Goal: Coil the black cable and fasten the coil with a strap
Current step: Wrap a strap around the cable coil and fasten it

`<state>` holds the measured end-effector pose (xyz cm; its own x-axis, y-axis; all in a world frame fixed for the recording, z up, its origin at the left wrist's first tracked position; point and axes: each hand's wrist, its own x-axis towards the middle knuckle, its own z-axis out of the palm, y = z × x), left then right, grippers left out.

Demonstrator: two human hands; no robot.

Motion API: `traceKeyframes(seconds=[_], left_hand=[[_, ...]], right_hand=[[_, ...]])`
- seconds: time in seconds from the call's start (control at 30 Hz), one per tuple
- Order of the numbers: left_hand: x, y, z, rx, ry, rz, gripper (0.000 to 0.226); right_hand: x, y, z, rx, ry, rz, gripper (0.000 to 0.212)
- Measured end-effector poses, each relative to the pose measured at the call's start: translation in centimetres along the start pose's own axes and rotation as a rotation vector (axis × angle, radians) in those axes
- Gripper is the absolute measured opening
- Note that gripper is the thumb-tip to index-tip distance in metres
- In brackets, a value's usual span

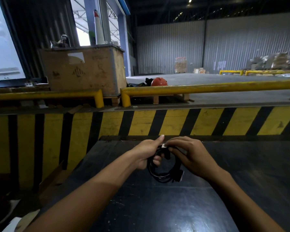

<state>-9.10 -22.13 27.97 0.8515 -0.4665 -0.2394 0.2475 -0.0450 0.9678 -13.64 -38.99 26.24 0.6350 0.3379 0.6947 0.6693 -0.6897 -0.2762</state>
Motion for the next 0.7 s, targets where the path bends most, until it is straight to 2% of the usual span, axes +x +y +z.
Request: traceKeyframes(seconds=[0.17, 0.3, 0.5, 0.7], left_hand=[[0.3, 0.1, -0.1, 0.005, -0.04, -0.075, 0.032], [0.9, 0.0, -0.2, 0.029, -0.039, -0.128, 0.028], [1.6, 0.0, -0.5, 0.059, -0.033, -0.21, 0.03], [1.5, -0.4, -0.6, 0.06, -0.025, -0.232, 0.023]], right_hand=[[-0.5, 0.3, -0.7, -0.014, -0.111, -0.003, 0.028], [-0.7, 0.3, -0.8, -0.147, -0.2, 0.022, 0.037], [-1.1, 0.2, 1.1, -0.306, -0.064, -0.017, 0.026], [-1.6, -0.1, 1.8, -0.272, 0.027, -0.084, 0.019]])
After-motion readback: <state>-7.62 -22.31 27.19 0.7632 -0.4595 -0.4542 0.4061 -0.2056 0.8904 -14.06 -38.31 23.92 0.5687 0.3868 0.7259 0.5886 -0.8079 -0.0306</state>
